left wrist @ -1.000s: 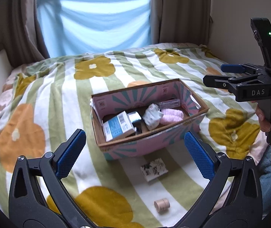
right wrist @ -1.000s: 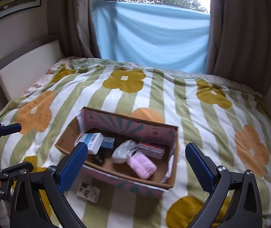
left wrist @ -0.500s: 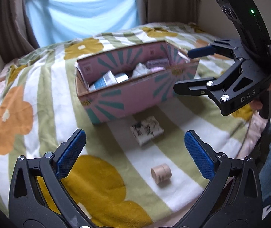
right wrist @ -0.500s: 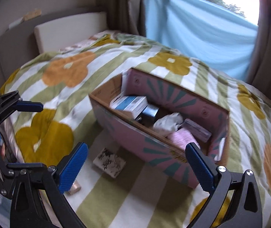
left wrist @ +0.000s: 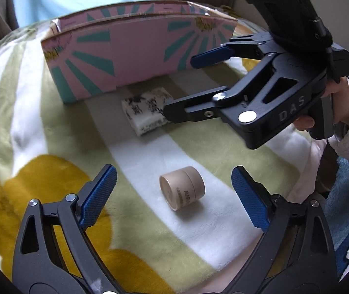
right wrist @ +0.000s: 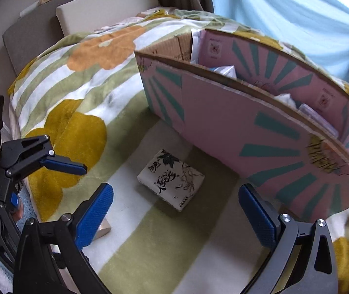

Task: Organize objects
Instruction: 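Grasp the beige cylindrical jar with the left gripper while the right grasps the tissue pack, then carry the beige jar and tissue pack into the pink box and open both grippers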

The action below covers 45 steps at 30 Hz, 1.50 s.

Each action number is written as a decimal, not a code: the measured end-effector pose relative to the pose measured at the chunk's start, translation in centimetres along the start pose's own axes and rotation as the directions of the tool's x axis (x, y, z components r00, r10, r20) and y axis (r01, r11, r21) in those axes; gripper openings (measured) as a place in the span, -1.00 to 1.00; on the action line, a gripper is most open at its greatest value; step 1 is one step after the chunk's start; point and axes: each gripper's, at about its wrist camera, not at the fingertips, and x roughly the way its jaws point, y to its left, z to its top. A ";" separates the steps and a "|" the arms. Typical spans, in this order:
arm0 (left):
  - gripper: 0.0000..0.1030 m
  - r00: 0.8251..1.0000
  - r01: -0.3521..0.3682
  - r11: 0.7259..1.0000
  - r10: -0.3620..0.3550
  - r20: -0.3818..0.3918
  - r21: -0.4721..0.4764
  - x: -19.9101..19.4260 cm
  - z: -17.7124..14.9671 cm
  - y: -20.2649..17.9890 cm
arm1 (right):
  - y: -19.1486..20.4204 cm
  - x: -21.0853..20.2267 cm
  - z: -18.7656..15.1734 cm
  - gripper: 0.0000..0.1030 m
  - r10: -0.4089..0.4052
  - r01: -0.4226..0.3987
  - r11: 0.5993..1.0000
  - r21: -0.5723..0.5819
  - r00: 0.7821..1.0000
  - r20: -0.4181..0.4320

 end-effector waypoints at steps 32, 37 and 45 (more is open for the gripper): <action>-0.29 0.999 0.008 1.000 -0.008 -0.031 0.005 0.7 -1.7 0.2 | 0.6 5.4 0.1 0.40 -0.017 0.018 1.000 0.014 0.997 -0.082; -0.39 0.999 0.008 1.000 -0.008 -0.038 -0.006 0.2 -1.7 0.3 | 0.8 5.1 0.1 0.39 -0.023 0.024 1.000 0.010 0.997 -0.075; -0.40 0.999 0.002 1.000 -0.003 -0.035 -0.023 -0.7 -1.5 0.7 | 0.4 4.5 -0.1 0.39 -0.017 0.020 0.999 0.032 0.998 -0.064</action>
